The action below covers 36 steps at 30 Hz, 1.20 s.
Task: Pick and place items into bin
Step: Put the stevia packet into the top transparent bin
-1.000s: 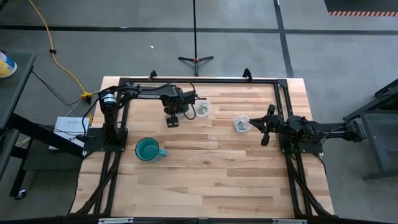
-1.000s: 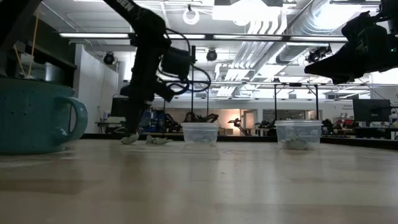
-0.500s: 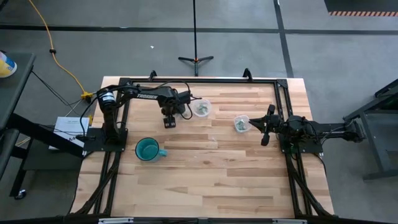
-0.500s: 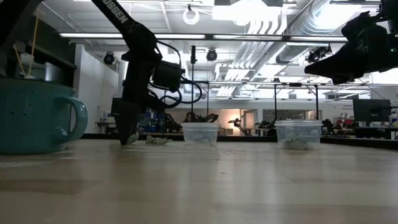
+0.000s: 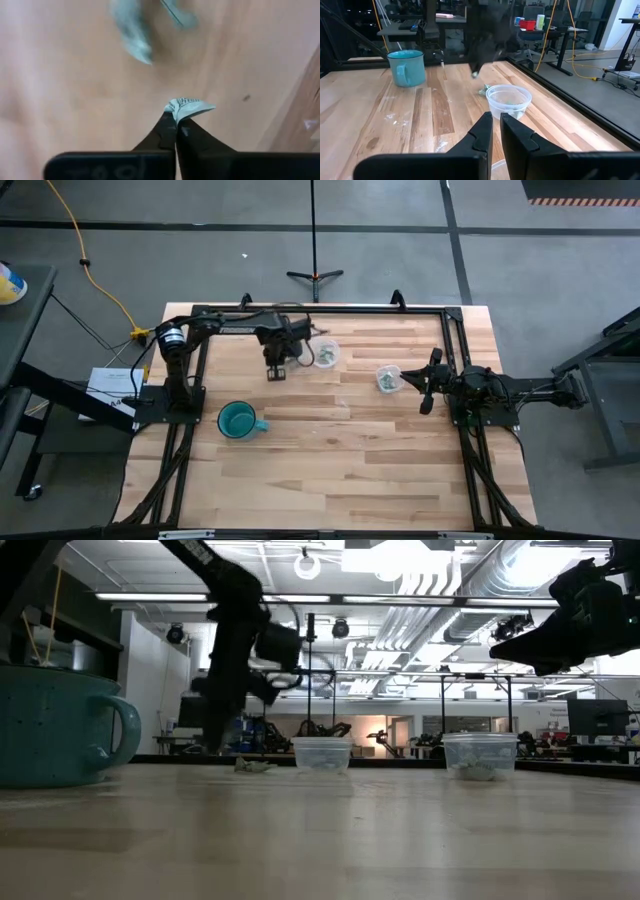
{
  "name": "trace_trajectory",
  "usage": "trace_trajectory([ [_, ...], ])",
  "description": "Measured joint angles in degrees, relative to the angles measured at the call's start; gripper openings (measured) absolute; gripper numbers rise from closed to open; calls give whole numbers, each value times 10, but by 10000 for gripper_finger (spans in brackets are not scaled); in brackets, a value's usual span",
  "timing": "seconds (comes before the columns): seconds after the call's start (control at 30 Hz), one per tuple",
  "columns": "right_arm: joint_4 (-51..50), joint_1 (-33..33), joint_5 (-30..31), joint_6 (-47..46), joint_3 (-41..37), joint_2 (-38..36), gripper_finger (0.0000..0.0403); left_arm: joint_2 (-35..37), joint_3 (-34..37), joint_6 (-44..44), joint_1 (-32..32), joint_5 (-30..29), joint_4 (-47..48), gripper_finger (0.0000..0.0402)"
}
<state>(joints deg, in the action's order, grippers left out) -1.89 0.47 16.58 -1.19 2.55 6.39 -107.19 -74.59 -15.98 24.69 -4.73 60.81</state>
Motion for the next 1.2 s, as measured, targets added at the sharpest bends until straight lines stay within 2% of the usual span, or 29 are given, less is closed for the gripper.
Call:
trace_trajectory([
  [0.1, 0, 0, 0, 0, 0, 0, 28, 12, -46, -1, -7, -5, -43, 58],
  [0.17, 0, 0, 1, 0, 0, 0, 28, 14, -70, -8, -15, 11, -95, 57],
  [0.3, 0, 0, 1, 0, 0, 0, 28, 15, -91, -44, -31, 94, -222, 21],
  [0.4, 0, 0, 1, 0, 0, 0, 28, 15, -91, -64, -38, 144, -268, 20],
  [0.5, 0, 0, 2, 0, 0, 0, 28, 12, -91, -66, -42, 118, -283, 40],
  [0.63, 0, 0, 2, 0, 0, 0, 28, -4, -91, -44, -40, 69, -297, 97],
  [0.8, 0, 0, 3, 0, 0, 0, 28, -8, -91, -43, -37, 63, -293, 166],
  [0.87, 0, 0, 2, 0, 0, 0, 28, -8, -91, -47, -37, 40, -284, 192],
  [1.03, 0, 0, 2, 0, 0, 0, 28, 10, -92, -52, -32, -49, -169, 241],
  [1.1, -1, 0, 2, 0, 0, 0, 28, 9, -91, -43, -25, -46, -106, 251],
  [1.2, -2, 0, 2, 1, 0, 0, 28, 3, -78, -20, -13, -29, -65, 255],
])
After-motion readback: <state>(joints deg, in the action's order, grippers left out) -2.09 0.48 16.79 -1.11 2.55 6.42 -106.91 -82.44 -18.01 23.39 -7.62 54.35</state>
